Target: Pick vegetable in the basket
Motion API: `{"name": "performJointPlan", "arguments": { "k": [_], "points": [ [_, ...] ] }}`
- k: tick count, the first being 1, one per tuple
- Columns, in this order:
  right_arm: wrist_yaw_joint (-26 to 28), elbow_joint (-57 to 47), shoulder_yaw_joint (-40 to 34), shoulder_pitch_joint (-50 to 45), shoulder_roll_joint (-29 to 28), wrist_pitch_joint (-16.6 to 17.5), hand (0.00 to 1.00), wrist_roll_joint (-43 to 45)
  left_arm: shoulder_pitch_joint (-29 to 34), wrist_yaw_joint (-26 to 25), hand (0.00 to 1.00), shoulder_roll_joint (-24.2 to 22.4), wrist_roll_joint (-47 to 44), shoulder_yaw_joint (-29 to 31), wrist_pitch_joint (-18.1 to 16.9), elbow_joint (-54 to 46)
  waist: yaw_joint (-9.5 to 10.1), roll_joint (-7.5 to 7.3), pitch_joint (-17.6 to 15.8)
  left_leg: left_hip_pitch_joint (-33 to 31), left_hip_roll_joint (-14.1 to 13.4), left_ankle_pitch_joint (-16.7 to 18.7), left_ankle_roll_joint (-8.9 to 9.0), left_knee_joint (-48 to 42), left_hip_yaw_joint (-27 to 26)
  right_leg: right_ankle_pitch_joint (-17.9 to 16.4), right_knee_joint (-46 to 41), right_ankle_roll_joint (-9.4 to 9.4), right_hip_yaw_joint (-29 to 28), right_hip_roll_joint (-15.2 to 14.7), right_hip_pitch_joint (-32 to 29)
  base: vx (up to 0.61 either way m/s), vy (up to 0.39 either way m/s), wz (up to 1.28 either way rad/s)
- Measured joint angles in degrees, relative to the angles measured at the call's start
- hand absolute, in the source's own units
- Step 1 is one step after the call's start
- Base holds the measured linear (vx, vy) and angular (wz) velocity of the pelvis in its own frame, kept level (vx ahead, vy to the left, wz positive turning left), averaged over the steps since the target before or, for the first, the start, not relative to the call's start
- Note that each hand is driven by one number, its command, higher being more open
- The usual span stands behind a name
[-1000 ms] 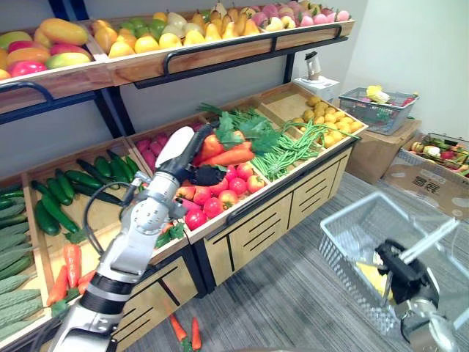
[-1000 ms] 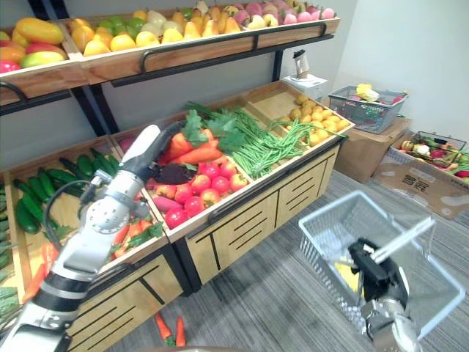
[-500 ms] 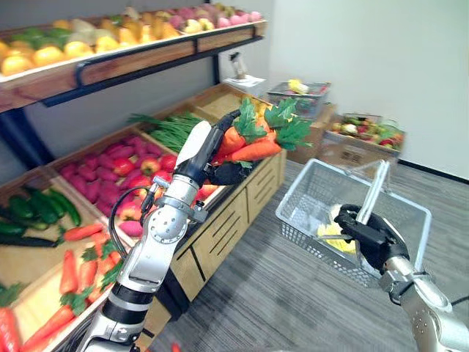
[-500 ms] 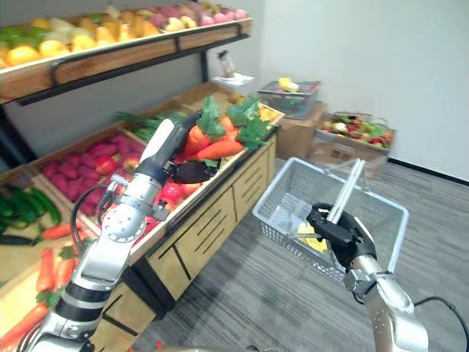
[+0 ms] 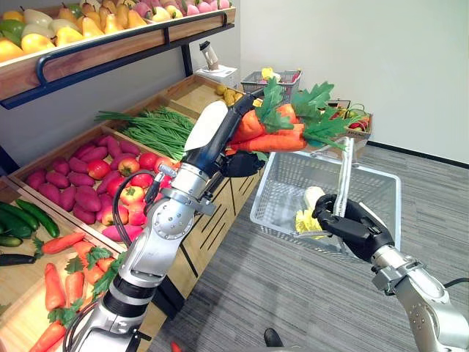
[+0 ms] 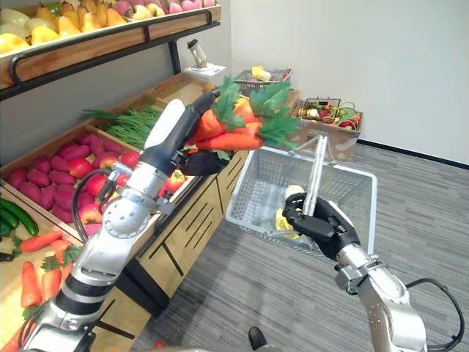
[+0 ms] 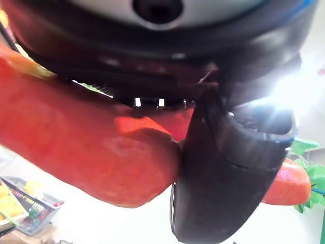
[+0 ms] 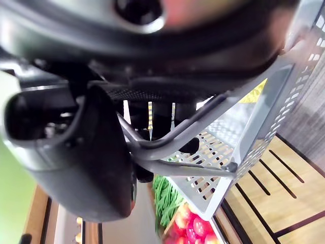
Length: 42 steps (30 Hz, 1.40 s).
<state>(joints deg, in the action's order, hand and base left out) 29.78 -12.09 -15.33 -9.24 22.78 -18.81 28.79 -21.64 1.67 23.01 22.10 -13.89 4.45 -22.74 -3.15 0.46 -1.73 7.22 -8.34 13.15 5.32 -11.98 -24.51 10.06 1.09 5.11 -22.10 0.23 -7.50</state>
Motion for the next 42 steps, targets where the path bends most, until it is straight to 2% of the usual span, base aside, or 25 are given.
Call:
{"name": "performJointPlan", "arguments": {
  "k": [3,9,16,20,23,27,30,33,39,42],
  "points": [
    [2.8,0.01,1.95,2.09,3.65,-0.52,0.0,-2.48,-0.03,0.4,0.0,1.49,0.02,-0.01,-1.82,-0.18,0.4,0.03,0.95,0.39,-0.18,-0.22,0.32,0.87,-0.01,1.44,2.87,-0.18,0.45,-0.22,1.28,0.04,0.022,0.0],
    [8.36,0.01,5.55,8.14,9.5,-0.55,0.0,-8.36,-0.1,3.07,0.0,2.09,-0.01,-0.06,-2.7,-0.67,1.17,0.01,2.19,0.64,-0.6,-0.92,0.87,2.27,0.38,2.63,4.03,-0.09,3.29,-0.01,1.67,0.04,0.01,0.04],
    [10.06,1.5,8.73,10.98,11.54,-0.56,0.0,-9.03,0.0,6.41,0.0,4.43,0.98,-0.96,-2.88,-0.66,1.8,-0.6,2.7,0.25,-0.38,-1.95,0.77,2.98,1.66,2.71,4.12,-0.11,5.32,-0.5,1.66,-0.01,0.005,0.09],
    [10.09,2.56,10.33,12.41,11.83,-0.55,0.0,-11.26,1.21,7.68,0.0,6.0,0.95,-0.45,-4.68,-0.74,2.97,-0.68,2.75,0.47,-0.4,-2.84,0.98,4.01,2.15,2.48,4.36,-0.49,7.05,-0.63,1.64,-0.02,-0.007,0.09],
    [9.87,3.48,11.76,14.81,12.03,-0.55,0.0,-11.34,4.49,9.14,0.0,6.37,0.89,1.94,-6.63,-0.85,3.39,-0.63,2.78,0.51,-0.56,-3.83,1.24,5.17,3.17,2.12,4.37,-1.3,9.71,-0.81,1.66,-0.01,-0.011,0.15],
    [9.57,3.48,12.08,17.59,12.69,-0.55,0.0,-11.28,8.82,10.31,0.0,6.39,0.83,7.46,-7.76,-0.86,5.08,-0.58,2.84,0.74,-1.46,-4.45,1.93,6.04,4.0,1.91,4.39,-2.11,12.57,-0.34,1.82,0.0,-0.016,0.11],
    [9.46,3.48,12.08,18.8,13.12,-0.56,0.0,-11.29,11.41,11.22,0.0,6.39,0.8,11.43,-8.79,-1.84,6.03,-0.55,2.92,0.77,-1.9,-4.95,2.32,6.96,4.79,1.94,4.4,-2.12,13.73,0.06,1.84,0.01,-0.007,0.14],
    [9.41,3.48,12.13,18.94,13.05,-0.56,0.0,-11.92,12.6,11.37,0.0,6.38,0.22,12.72,-9.01,-2.92,6.57,-0.47,2.98,1.1,-1.87,-5.42,2.22,8.02,5.03,2.17,4.18,-2.1,14.55,0.08,1.95,0.02,0.016,0.07],
    [9.39,4.22,12.52,18.99,12.94,-0.71,0.0,-15.4,13.63,11.32,0.0,6.35,-0.35,13.94,-9.65,-2.98,6.42,-0.55,3.03,1.49,-1.29,-5.56,1.96,8.29,5.5,2.65,4.16,-2.04,17.0,-0.59,2.57,-0.04,0.035,0.05],
    [9.39,4.56,12.57,18.99,12.9,-1.08,0.0,-15.4,14.16,10.81,0.0,6.36,-0.95,17.08,-10.74,-2.98,6.49,-0.61,3.02,0.81,-1.12,-5.67,1.8,8.08,5.83,2.64,4.41,-2.02,17.32,-0.82,2.49,-0.09,0.024,0.05]
  ]
}}
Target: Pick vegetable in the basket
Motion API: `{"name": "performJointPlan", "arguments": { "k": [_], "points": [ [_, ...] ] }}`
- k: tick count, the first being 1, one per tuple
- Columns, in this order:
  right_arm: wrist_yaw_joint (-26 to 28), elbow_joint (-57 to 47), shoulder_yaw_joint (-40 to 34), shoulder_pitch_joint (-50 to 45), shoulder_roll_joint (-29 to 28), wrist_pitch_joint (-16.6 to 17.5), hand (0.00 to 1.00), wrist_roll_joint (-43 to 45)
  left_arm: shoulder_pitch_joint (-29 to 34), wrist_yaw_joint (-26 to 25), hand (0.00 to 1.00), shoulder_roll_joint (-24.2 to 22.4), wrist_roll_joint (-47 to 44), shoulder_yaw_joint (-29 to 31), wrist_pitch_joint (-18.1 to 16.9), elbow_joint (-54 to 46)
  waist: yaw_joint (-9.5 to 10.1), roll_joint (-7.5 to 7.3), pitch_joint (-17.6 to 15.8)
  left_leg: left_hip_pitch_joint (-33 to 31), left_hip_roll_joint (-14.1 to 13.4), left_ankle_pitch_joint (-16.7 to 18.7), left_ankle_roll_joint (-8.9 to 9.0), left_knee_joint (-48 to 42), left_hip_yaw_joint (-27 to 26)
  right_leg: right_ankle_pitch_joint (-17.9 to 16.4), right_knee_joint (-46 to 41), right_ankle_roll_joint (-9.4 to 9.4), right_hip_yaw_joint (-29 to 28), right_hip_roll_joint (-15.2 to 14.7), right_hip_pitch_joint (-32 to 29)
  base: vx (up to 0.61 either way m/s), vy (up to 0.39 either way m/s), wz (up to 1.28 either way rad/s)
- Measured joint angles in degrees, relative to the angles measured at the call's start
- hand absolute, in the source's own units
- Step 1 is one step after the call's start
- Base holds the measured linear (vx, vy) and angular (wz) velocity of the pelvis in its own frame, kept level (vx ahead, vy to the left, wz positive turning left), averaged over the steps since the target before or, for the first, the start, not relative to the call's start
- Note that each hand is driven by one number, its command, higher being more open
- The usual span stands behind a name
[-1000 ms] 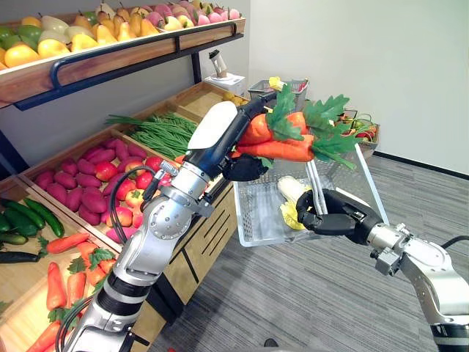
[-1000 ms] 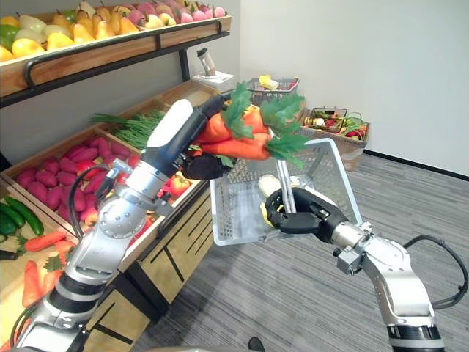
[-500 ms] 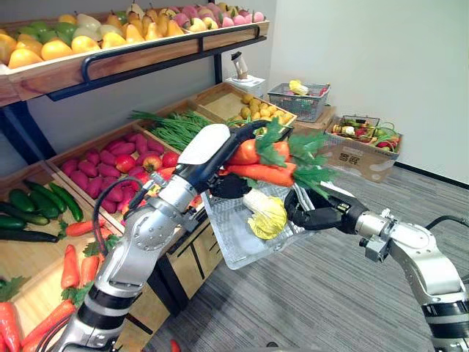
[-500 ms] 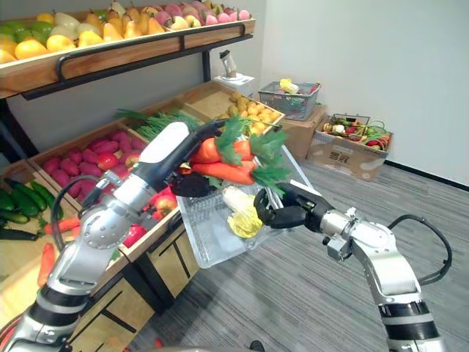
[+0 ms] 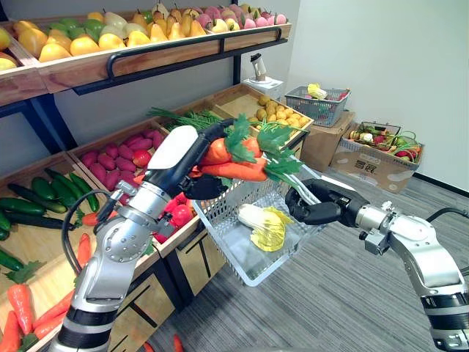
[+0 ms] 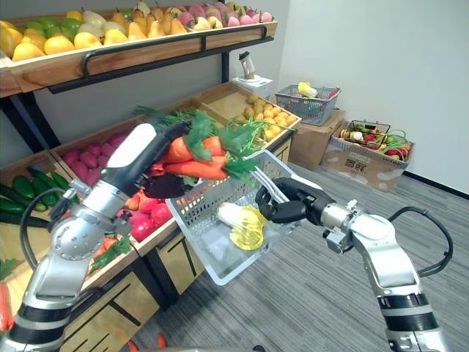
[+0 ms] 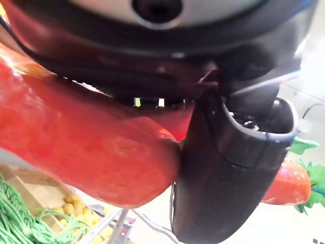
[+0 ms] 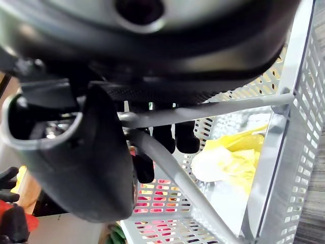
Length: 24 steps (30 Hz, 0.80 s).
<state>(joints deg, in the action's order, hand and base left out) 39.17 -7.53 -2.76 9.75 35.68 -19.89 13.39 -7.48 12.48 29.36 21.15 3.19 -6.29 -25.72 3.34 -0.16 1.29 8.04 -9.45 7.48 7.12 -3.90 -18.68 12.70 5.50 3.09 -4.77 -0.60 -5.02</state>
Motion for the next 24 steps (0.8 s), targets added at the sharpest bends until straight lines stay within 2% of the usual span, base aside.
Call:
{"name": "performJointPlan", "arguments": {
  "k": [5,8,10,18,24],
  "points": [
    [-0.03,1.89,-0.03,0.02,-0.03,0.0,0.0,-0.02,0.39,-2.14,0.0,-0.02,-0.91,3.36,-5.61,-1.91,0.28,-0.04,-0.03,-0.43,-0.25,-0.27,0.16,-0.08,0.4,-0.13,0.02,-0.19,0.73,0.06,-0.25,-0.05,0.002,0.05],
    [-0.53,4.56,-0.03,0.03,-0.03,0.0,0.0,-0.04,3.8,-0.35,0.0,-0.03,-0.93,3.57,-10.31,-5.8,0.6,-0.06,-0.08,-0.43,-0.25,-0.3,0.2,-0.07,0.46,-0.08,0.01,-0.24,0.78,0.07,-0.4,0.0,0.0,0.0],
    [-0.7,5.73,-0.04,0.03,-0.02,0.01,0.0,-0.08,6.07,1.44,0.0,-0.03,-1.29,3.54,-11.54,-6.67,0.75,-0.12,-0.17,-0.43,-0.23,-0.3,0.19,-0.06,0.47,-0.08,0.01,-0.24,0.78,0.06,-0.41,-0.01,0.017,0.0],
    [-0.75,6.22,-0.34,0.05,0.08,0.18,0.0,-2.08,11.95,9.48,0.0,-0.49,-1.54,1.26,-11.72,-6.52,0.95,-1.06,-1.27,-0.48,-0.2,-0.29,0.18,-0.08,0.45,-0.07,0.01,-0.24,0.77,0.03,-0.44,-0.02,0.014,0.0],
    [-0.73,6.44,-0.64,0.06,0.42,0.55,0.0,-2.06,15.64,10.34,0.0,-0.64,-1.5,-0.53,-9.78,-6.21,0.96,-1.03,-2.2,-0.69,-0.19,-0.27,0.15,-0.09,0.47,-0.06,-0.01,-0.24,0.6,0.08,-0.73,-0.01,0.011,0.0]
  ]
}}
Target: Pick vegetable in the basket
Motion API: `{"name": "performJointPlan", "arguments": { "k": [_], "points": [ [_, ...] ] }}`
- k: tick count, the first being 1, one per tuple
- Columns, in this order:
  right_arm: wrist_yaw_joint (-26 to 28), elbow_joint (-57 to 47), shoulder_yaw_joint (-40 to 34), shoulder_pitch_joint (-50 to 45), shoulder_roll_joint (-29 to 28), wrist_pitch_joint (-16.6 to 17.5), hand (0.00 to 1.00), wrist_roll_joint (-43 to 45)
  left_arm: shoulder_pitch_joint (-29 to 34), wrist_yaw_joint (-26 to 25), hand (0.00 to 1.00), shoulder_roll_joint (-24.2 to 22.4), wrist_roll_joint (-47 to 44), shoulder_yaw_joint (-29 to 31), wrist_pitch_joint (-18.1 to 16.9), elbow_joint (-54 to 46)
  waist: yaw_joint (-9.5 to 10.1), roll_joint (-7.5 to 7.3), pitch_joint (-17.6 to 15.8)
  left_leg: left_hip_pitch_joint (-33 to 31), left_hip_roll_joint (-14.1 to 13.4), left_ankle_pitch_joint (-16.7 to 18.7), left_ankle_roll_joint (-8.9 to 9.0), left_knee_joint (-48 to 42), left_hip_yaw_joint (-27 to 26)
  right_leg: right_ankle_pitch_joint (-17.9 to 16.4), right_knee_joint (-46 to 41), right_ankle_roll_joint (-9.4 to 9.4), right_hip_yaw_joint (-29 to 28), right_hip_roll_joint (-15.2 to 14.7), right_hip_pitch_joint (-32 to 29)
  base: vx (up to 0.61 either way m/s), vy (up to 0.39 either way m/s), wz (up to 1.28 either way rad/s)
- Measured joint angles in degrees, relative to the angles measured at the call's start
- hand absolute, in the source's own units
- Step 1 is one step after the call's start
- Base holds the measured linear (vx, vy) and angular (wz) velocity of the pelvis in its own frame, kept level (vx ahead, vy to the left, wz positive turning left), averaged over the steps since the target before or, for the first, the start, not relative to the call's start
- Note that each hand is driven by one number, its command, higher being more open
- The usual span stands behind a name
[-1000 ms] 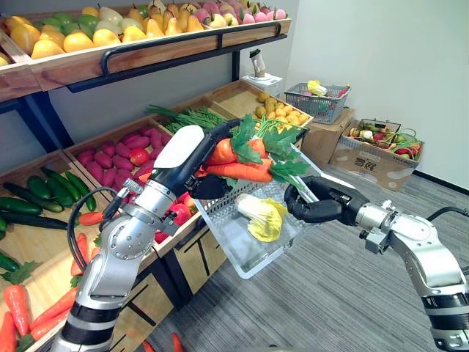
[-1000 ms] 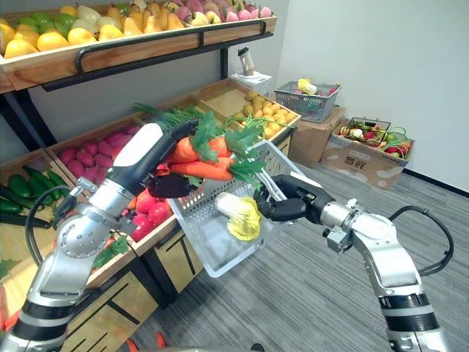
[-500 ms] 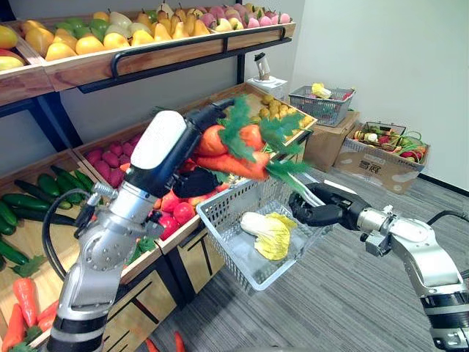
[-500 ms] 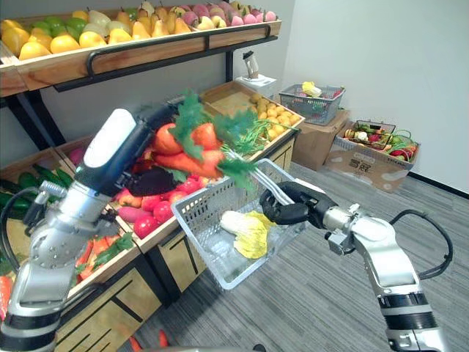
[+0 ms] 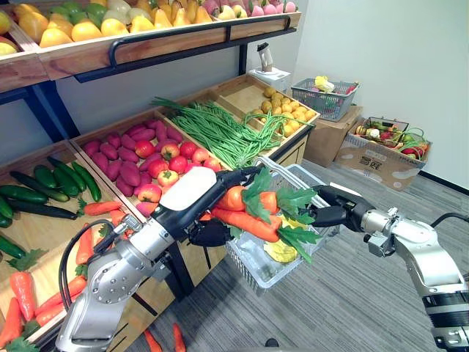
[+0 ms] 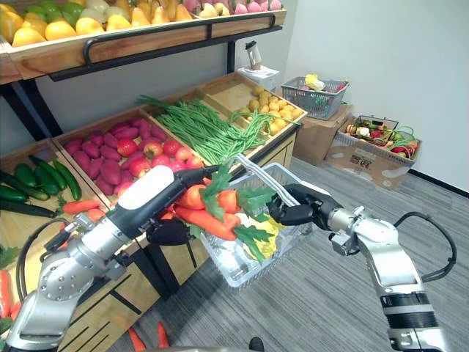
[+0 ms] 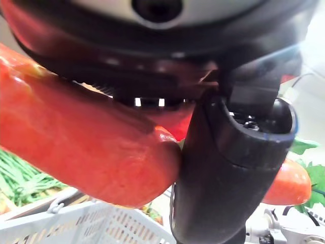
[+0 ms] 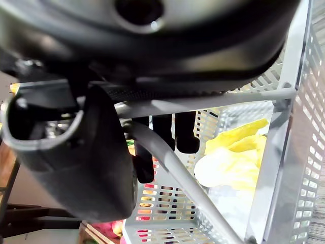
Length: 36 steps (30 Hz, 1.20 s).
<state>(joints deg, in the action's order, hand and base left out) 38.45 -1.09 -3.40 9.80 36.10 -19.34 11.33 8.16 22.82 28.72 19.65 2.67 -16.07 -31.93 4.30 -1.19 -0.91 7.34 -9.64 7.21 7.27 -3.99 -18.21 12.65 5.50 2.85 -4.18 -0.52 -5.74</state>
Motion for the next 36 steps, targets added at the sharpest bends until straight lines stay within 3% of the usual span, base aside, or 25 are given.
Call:
{"name": "performJointPlan", "arguments": {
  "k": [5,16,22,26,31,36],
  "points": [
    [0.36,2.37,-0.09,0.0,0.21,0.08,0.0,0.07,3.37,-0.18,0.0,-0.06,0.07,0.38,-0.12,1.29,0.05,-0.11,-0.27,-0.45,0.04,0.05,-0.08,-0.02,0.2,0.02,-0.07,0.0,0.1,-0.08,-0.11,0.0,0.007,0.0],
    [2.61,1.28,-0.24,0.01,2.42,0.9,0.0,2.28,4.13,0.02,0.0,0.29,1.28,-0.36,-3.46,3.6,-0.01,0.07,-1.58,-0.27,0.02,0.26,-0.16,-0.42,-0.19,0.08,-0.05,0.07,-0.31,-0.02,-0.19,0.0,0.0,-0.02],
    [4.75,-7.69,-0.14,0.01,2.26,1.45,0.0,2.41,3.63,0.35,0.0,1.53,1.36,-5.53,-3.72,3.65,-0.32,0.48,-1.83,-0.06,-0.53,1.37,0.08,-1.96,-1.96,0.3,-0.02,-0.02,-1.88,0.68,-0.3,-0.01,0.014,-0.15],
    [5.71,-15.09,0.28,0.01,1.89,1.73,0.0,4.65,-0.38,0.98,0.0,1.66,3.43,-9.19,-3.86,5.79,-0.51,0.58,-1.87,0.56,-0.57,1.61,0.11,-2.18,-3.39,0.59,0.0,-0.01,-3.0,0.94,-0.31,-0.03,0.033,-0.15],
    [5.85,-19.3,0.65,-0.03,1.57,1.66,0.0,4.69,-1.44,1.37,0.0,1.75,3.53,-9.2,-3.58,7.64,-0.99,0.91,-1.67,1.58,-0.62,1.81,0.3,-2.16,-5.12,0.69,0.04,-0.07,-4.38,1.38,-0.3,-0.03,0.034,-0.19],
    [9.52,-27.62,5.43,-0.39,1.85,1.37,0.0,4.8,-3.86,1.86,0.0,1.95,5.99,-15.48,-2.11,12.48,-1.76,1.46,-1.15,1.9,-1.11,1.98,0.59,-2.15,-6.7,0.65,0.03,-0.51,-5.16,2.13,-0.89,-0.01,0.026,-0.16]
  ]
}}
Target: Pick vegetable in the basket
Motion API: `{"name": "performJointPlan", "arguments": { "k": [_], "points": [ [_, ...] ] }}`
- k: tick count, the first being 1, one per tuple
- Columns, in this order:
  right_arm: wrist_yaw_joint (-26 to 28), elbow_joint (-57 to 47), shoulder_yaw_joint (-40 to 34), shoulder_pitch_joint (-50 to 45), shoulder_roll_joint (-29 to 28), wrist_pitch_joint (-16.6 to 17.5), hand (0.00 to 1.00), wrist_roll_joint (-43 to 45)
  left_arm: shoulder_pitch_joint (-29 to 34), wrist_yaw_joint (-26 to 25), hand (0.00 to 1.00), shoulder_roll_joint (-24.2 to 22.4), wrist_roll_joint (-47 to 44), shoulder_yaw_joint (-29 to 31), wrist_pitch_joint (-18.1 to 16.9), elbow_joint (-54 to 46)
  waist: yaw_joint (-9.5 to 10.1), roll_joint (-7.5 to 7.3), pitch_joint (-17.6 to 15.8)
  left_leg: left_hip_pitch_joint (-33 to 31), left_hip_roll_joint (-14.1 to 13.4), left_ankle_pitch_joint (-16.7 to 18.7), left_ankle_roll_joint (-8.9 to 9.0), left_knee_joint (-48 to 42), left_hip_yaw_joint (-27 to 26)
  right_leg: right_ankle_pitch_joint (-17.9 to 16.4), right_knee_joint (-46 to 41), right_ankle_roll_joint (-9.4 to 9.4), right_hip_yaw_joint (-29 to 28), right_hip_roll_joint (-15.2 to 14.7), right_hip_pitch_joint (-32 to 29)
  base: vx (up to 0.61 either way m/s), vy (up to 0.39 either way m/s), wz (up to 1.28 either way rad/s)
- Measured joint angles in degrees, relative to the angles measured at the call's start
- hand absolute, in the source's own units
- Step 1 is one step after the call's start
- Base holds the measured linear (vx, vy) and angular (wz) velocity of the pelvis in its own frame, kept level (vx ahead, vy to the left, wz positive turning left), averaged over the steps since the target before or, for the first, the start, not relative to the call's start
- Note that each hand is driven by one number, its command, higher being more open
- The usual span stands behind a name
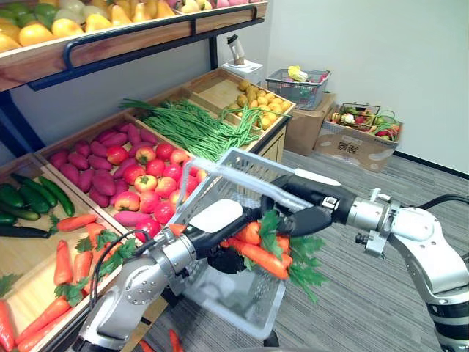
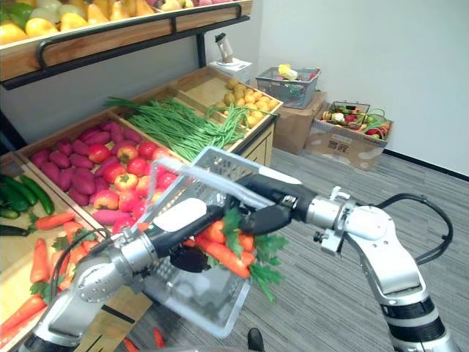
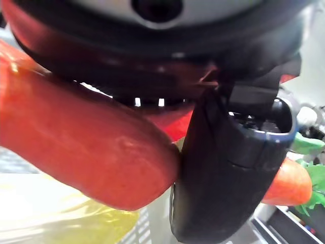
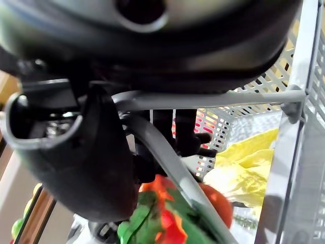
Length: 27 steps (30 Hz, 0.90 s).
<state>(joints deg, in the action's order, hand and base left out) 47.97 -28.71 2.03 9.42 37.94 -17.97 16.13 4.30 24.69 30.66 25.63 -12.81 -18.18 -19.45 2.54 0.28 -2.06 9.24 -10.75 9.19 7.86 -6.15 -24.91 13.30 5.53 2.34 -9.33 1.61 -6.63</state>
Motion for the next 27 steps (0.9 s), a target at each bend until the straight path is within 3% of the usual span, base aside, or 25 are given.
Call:
{"name": "performJointPlan", "arguments": {
  "k": [8,9,15,18,20,22,25,27],
  "points": [
    [1.78,-2.21,1.43,-2.42,0.72,-0.53,0.0,2.04,-2.05,-1.94,0.0,-0.13,4.32,0.08,1.54,8.63,-0.43,1.35,1.73,0.59,-0.53,-0.04,0.09,0.4,-1.19,0.27,-0.01,-0.21,-0.56,0.82,-0.19,0.0,0.029,-0.07],
    [1.78,-2.21,1.44,-2.46,0.71,-0.53,0.0,2.05,-2.08,-2.43,1.0,-0.12,4.32,0.22,1.21,10.21,-0.61,1.37,2.13,0.61,-0.54,-0.04,0.1,0.41,-1.23,0.26,-0.01,-0.2,-0.58,0.84,-0.19,-0.03,0.051,-0.02],
    [1.79,-3.01,1.98,-2.46,0.86,-1.05,0.0,2.05,-2.36,-2.95,1.0,-0.79,6.42,0.11,-0.5,14.66,-1.08,0.76,2.86,1.07,-0.53,-0.19,0.35,0.55,-1.98,-0.17,0.0,-0.34,-0.49,0.87,-0.15,-0.03,0.039,-0.06],
    [1.34,-3.04,2.09,-2.46,1.09,-1.75,0.0,2.05,-3.36,1.46,1.0,-0.46,5.16,-0.82,0.6,14.24,-1.11,0.87,3.07,1.58,-0.54,-0.17,0.5,0.82,-2.63,-0.17,0.0,-0.36,-0.25,0.85,-0.09,-0.02,0.041,-0.09],
    [0.39,-3.04,2.69,-2.45,1.78,-1.98,0.0,2.05,-4.41,7.44,1.0,1.01,0.26,-3.47,4.67,10.23,-1.27,1.11,3.33,1.65,-0.59,-0.15,0.61,0.88,-2.69,-0.15,-0.01,-0.37,-0.13,0.64,-0.05,-0.01,0.054,-0.02],
    [-1.09,-2.88,3.41,-2.45,3.4,-2.67,0.0,2.05,-8.17,18.32,1.0,4.24,-8.92,-7.35,11.35,0.41,-1.26,1.26,3.43,1.86,-0.77,-0.15,0.64,0.89,-2.45,0.11,-0.02,-0.47,0.47,0.6,0.41,0.0,0.046,0.08],
    [-1.73,-2.83,3.53,-2.25,4.73,-3.33,0.0,2.37,-12.38,24.37,1.0,6.94,-13.12,-7.87,16.48,-3.07,-1.28,1.51,3.86,2.02,-0.94,-0.18,0.71,0.89,-1.95,-0.1,0.0,-0.47,1.14,0.57,0.82,-0.02,0.032,0.12],
    [-2.46,-2.59,3.56,-2.21,5.91,-3.57,0.0,3.16,-16.03,30.31,1.0,10.62,-19.27,-9.32,22.08,-5.17,-1.36,1.89,4.4,1.95,-0.97,-0.27,0.85,0.93,-1.6,-0.51,0.01,-0.79,1.65,0.45,0.9,-0.03,0.032,0.07]
  ]
}}
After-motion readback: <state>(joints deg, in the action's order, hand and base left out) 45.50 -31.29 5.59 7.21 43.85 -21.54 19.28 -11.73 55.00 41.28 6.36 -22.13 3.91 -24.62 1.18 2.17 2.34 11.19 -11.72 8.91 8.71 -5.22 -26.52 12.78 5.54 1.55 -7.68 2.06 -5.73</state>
